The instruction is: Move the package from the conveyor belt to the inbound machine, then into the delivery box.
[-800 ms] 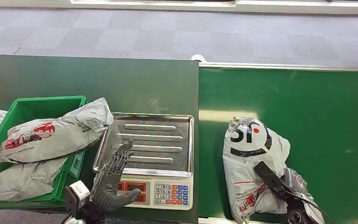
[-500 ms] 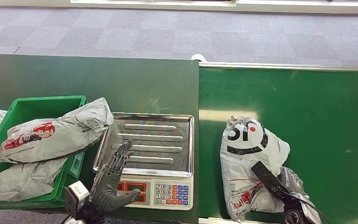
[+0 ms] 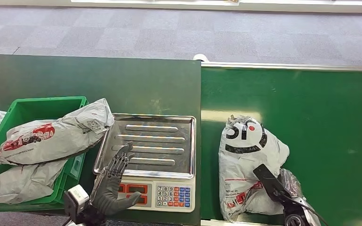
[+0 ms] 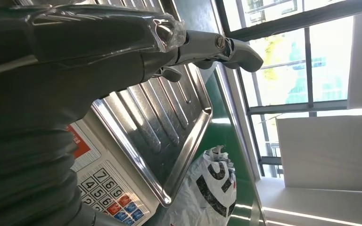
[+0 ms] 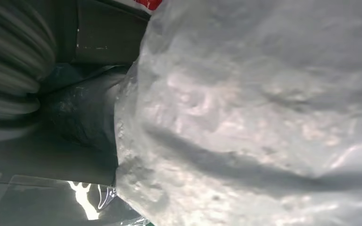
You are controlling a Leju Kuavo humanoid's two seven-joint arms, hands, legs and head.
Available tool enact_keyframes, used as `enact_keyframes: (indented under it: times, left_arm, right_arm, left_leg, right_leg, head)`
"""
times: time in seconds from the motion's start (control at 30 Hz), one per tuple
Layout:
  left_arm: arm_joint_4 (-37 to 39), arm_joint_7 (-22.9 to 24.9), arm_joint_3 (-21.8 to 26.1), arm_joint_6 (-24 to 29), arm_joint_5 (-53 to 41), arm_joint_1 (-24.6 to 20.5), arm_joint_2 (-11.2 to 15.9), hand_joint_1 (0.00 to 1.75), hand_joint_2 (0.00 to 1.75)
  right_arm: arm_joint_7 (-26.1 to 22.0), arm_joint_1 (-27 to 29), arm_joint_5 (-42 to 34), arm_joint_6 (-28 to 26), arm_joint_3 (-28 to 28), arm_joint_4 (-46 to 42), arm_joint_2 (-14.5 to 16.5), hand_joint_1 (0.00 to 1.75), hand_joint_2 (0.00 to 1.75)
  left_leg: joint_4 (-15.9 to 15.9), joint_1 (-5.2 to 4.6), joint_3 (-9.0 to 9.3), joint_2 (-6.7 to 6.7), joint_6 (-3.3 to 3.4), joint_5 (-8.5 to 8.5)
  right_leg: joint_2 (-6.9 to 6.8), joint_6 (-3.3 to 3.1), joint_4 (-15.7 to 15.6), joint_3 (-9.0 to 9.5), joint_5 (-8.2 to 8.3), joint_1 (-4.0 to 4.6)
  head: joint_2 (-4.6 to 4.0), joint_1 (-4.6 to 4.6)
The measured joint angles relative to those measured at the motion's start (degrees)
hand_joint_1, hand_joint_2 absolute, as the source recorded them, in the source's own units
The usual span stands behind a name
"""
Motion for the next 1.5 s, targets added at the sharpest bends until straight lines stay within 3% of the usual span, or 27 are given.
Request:
enact_keyframes:
  times: [0.17,0.33,0.5,0.8,1.0,1.3,1.5]
  left_arm:
    - [0.2,-1.5,0.0,0.1,0.0,-0.3,0.0,0.00,1.75]
    - [0.7,-4.2,0.0,1.0,-0.7,-1.4,0.3,0.00,1.75]
    - [0.6,-5.7,0.3,2.4,-0.8,-3.7,0.4,0.00,1.75]
    - [0.5,-5.9,0.4,2.6,-1.1,-5.3,-0.6,0.00,1.75]
    - [0.5,-5.9,0.4,2.5,-1.7,-5.9,-1.1,0.00,1.75]
    - [0.5,-5.9,-0.8,4.3,-1.4,-7.2,-1.5,0.00,1.75]
    - [-0.1,-5.9,-0.8,5.8,0.6,-7.3,-1.6,0.00,1.75]
  right_arm:
    - [-11.4,0.1,-7.7,-5.8,-0.8,-1.1,1.3,1.75,1.75]
    - [-16.1,1.6,-10.8,-7.8,-3.5,-5.7,1.9,1.75,1.75]
    - [-18.6,0.6,-10.5,-7.0,-4.9,-9.3,1.4,1.75,1.75]
    - [-21.9,-9.4,-9.0,-6.7,-3.7,-12.1,1.8,1.75,1.75]
    - [-24.3,-11.9,-9.5,-6.8,-2.8,-13.5,2.9,1.75,1.75]
    - [-26.0,-24.0,-3.0,-4.1,6.2,-4.1,4.8,1.75,1.75]
    - [-26.0,-26.0,-3.1,-1.8,8.3,-1.6,5.2,1.75,1.75]
  left_leg:
    - [0.0,0.00,-0.07,-0.02,0.00,0.01]
    - [0.0,-0.01,-0.14,-0.06,0.00,0.00]
    - [0.0,-0.02,-0.16,-0.03,0.01,0.02]
    - [0.0,-0.01,-0.12,-0.01,0.05,0.09]
    - [0.0,-0.01,-0.25,-0.04,0.05,0.08]
    - [0.0,0.00,-0.23,0.08,0.06,0.17]
    - [0.0,0.01,-0.24,0.08,0.05,0.18]
  right_leg:
    - [-0.01,0.00,0.0,-0.10,0.00,0.00]
    - [-0.01,0.00,0.0,-0.12,0.00,0.00]
    - [0.02,0.00,0.0,-0.13,0.01,-0.02]
    - [0.04,0.01,0.0,-0.11,0.04,-0.01]
    - [0.03,0.02,0.0,-0.18,0.03,-0.01]
    - [0.16,0.01,0.1,-0.23,0.10,0.00]
    - [0.17,0.01,0.1,-0.24,0.10,0.02]
  head:
    - [0.00,-0.02]
    - [0.00,-0.01]
    - [0.00,0.00]
    - [0.00,-0.01]
    - [0.00,-0.01]
    - [0.00,-0.02]
    - [0.00,-0.01]
